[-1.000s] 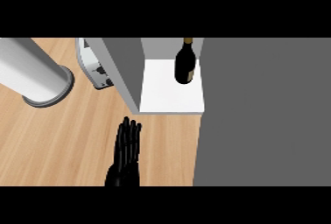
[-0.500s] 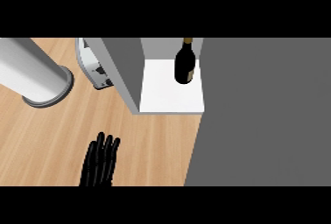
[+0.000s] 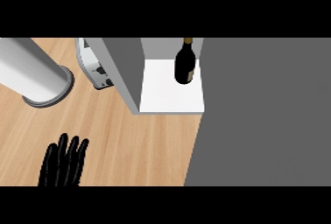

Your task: Pick up the wine, place it into the cabinet and close the cabinet

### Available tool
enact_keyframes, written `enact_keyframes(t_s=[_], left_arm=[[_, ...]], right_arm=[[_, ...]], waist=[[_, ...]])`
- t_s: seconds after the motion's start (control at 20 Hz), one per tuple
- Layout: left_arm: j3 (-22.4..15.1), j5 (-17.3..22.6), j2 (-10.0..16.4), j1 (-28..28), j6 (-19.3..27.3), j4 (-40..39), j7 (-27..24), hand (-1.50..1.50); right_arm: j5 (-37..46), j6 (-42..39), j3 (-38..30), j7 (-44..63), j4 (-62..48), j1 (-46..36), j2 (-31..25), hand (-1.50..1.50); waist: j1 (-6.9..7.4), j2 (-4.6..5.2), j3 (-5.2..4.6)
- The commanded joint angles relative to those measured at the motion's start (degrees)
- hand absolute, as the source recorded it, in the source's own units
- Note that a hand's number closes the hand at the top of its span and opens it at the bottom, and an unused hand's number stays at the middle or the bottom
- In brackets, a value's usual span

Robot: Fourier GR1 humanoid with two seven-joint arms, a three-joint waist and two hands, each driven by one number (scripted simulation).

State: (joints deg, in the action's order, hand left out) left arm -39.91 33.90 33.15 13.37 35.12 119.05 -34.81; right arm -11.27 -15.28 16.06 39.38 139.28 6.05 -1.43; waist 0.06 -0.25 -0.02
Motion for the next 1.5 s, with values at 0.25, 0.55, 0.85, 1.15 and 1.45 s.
enact_keyframes(t_s=[0.25, 0.55, 0.85, 1.15, 1.45], left_arm=[[13.6, 8.1, 6.7, 5.7, -7.2, 4.7, -0.6, -1.50], [23.5, 15.2, 10.4, 10.5, -14.8, 4.4, 0.0, -1.50], [26.7, 15.5, 11.2, 13.7, -20.5, 1.7, -1.2, -1.50], [29.5, 17.0, 12.3, 12.0, -20.9, 1.3, 1.4, -1.50], [32.9, 20.6, 13.0, 10.7, -24.6, -0.6, 3.6, -1.50]], right_arm=[[-2.2, -1.7, 12.5, 5.6, 9.4, -0.2, 0.1, 1.50], [3.6, 2.0, 25.1, 7.2, 9.5, 1.1, 1.4, 1.50], [13.0, 13.9, 37.4, 5.0, 6.6, -3.2, 1.4, 1.50], [16.8, 20.1, 39.9, 2.0, 1.3, -8.8, 1.3, 1.50], [21.1, 27.9, 42.8, 0.0, -4.2, -17.4, 1.3, 1.50]], waist=[[0.43, -0.14, -0.08], [0.12, -0.22, -0.07], [0.02, -0.26, -0.11], [0.18, -0.24, -0.20], [0.38, -0.17, -0.20]])
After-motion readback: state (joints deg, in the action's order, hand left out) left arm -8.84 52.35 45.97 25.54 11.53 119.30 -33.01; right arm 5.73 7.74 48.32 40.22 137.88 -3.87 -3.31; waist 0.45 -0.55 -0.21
